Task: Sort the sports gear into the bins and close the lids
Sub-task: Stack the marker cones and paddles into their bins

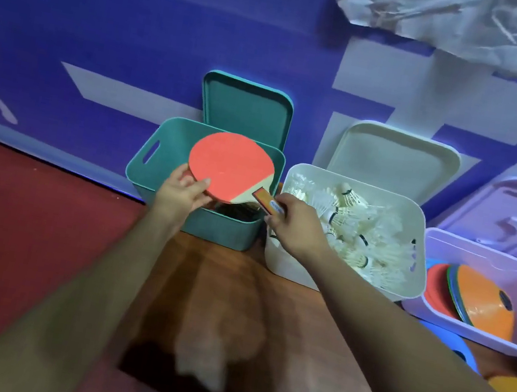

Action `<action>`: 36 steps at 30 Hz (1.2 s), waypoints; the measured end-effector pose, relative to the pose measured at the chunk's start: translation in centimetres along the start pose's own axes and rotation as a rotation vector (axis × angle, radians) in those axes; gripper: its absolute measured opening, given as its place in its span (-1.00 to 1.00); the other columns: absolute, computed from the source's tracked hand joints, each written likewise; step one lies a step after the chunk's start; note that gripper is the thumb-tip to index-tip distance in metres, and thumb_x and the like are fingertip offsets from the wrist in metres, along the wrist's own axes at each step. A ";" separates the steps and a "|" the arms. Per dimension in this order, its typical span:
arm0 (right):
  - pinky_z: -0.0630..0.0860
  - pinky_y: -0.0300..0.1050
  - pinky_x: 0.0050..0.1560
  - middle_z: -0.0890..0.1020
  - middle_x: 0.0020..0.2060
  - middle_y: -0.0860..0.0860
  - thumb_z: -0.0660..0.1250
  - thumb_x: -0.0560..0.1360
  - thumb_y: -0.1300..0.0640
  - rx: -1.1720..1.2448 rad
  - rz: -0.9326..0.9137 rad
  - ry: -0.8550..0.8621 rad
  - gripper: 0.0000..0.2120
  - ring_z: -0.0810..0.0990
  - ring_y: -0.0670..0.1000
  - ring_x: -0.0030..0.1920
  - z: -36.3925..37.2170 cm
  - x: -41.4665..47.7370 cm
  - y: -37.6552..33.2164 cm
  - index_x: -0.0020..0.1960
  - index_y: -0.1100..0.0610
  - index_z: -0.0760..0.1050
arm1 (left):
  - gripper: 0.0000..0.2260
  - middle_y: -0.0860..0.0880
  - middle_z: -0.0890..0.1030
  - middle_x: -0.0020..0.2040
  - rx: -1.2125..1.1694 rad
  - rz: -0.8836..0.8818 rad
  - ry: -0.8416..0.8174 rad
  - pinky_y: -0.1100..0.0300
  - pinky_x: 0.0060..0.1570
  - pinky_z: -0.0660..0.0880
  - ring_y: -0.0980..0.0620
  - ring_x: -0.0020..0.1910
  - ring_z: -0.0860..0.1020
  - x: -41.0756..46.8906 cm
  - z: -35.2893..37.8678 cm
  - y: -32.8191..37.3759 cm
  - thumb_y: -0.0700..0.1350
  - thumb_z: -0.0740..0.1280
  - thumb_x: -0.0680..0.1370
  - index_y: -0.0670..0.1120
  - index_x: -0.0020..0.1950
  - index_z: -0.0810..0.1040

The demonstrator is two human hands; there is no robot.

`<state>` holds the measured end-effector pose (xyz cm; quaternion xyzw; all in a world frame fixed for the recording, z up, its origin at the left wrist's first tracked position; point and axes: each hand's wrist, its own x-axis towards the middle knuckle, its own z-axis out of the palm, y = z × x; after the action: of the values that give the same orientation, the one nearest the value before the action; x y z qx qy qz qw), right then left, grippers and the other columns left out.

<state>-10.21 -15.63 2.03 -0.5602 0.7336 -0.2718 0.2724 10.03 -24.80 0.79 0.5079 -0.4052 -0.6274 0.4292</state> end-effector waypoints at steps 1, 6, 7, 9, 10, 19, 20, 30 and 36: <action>0.34 -0.15 -0.18 0.63 -0.10 0.07 0.37 0.45 0.18 -0.023 0.001 -0.003 -0.78 0.55 0.10 -0.11 0.7 1.3 -0.1 0.09 0.13 0.56 | -0.65 -0.07 0.66 0.05 0.104 0.023 0.037 0.27 -0.10 0.55 0.02 -0.02 0.59 1.5 -0.7 0.0 -0.32 0.33 0.55 -0.22 0.32 0.40; 0.37 -0.14 -0.04 0.50 0.02 0.18 0.32 0.50 0.22 -0.220 -0.057 -0.021 -0.84 0.53 0.17 -0.01 5.2 7.3 -0.1 0.05 0.21 0.58 | -0.70 -0.05 0.63 -0.01 0.804 -0.014 0.121 0.20 -0.03 0.43 -0.01 -0.04 0.57 7.7 -4.0 -0.5 -0.10 0.48 0.47 -0.20 0.14 0.60; 0.39 -0.13 0.00 0.49 0.04 0.18 0.31 0.51 0.22 -0.262 -0.068 -0.024 -0.84 0.53 0.18 0.00 6.1 8.3 -0.1 0.06 0.21 0.58 | -0.66 -0.09 0.66 0.02 0.901 -0.030 0.128 0.15 0.00 0.47 -0.06 0.00 0.60 8.9 -4.6 -0.8 -0.04 0.49 0.45 -0.20 0.13 0.61; 0.40 -0.08 0.08 0.50 0.05 0.17 0.30 0.51 0.18 -0.389 -0.109 -0.025 -0.81 0.49 0.18 0.06 7.3 9.8 0.2 0.08 0.20 0.58 | -0.57 -0.22 0.65 0.08 1.086 -0.056 0.131 0.05 0.04 0.49 -0.18 0.06 0.60 10.6 -5.0 -1.1 0.05 0.48 0.43 -0.24 0.13 0.61; 0.40 -0.05 0.10 0.51 0.06 0.16 0.30 0.51 0.15 -0.463 -0.128 -0.033 -0.80 0.47 0.18 0.09 7.7 10.4 0.4 0.09 0.19 0.57 | -0.54 -0.26 0.63 0.10 1.171 -0.062 0.126 0.03 0.03 0.47 -0.21 0.09 0.58 11.1 -5.0 -1.3 0.07 0.47 0.44 -0.26 0.15 0.59; 0.40 0.01 0.16 0.53 0.05 0.14 0.25 0.49 0.13 -0.550 -0.270 -0.050 -0.74 0.46 0.18 0.10 6.5 8.7 0.7 0.15 0.17 0.51 | -0.57 -0.25 0.59 0.15 1.430 -0.066 0.049 0.03 0.09 0.46 -0.22 0.15 0.54 9.5 -3.9 -2.3 0.08 0.40 0.47 -0.22 0.18 0.54; 0.40 0.02 0.19 0.53 0.06 0.15 0.26 0.50 0.10 -0.482 -0.271 -0.021 -0.71 0.46 0.19 0.11 5.7 7.8 0.8 0.17 0.18 0.51 | -0.62 -0.27 0.59 0.13 1.379 0.009 0.090 0.02 0.12 0.46 -0.23 0.14 0.54 8.7 -3.6 -2.2 0.02 0.38 0.48 -0.22 0.16 0.55; 0.38 -0.05 0.29 0.51 0.21 0.11 0.32 0.53 0.05 -0.140 -0.026 0.258 -0.61 0.45 0.10 0.26 -5.7 -10.0 7.3 0.29 0.20 0.47 | -0.87 -0.05 0.58 -0.19 0.831 0.310 -0.070 0.16 -0.12 0.50 0.12 -0.31 0.52 -8.2 6.9 -3.1 -0.07 0.39 0.46 -0.12 -0.09 0.58; 0.43 0.06 0.20 0.54 0.12 0.16 0.34 0.48 0.00 -0.160 0.289 0.317 -0.59 0.48 0.19 0.20 -9.2 -20.6 17.5 0.24 0.22 0.49 | -0.94 0.01 0.62 -0.17 0.925 0.211 -0.333 0.25 -0.14 0.44 0.07 -0.15 0.59 -16.6 15.3 -10.1 -0.11 0.36 0.52 -0.08 -0.09 0.59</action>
<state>-23.82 9.15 -1.87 -0.4194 0.8590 -0.2557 0.1443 -4.44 -4.79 -1.57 0.4943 -0.7528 -0.4081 0.1498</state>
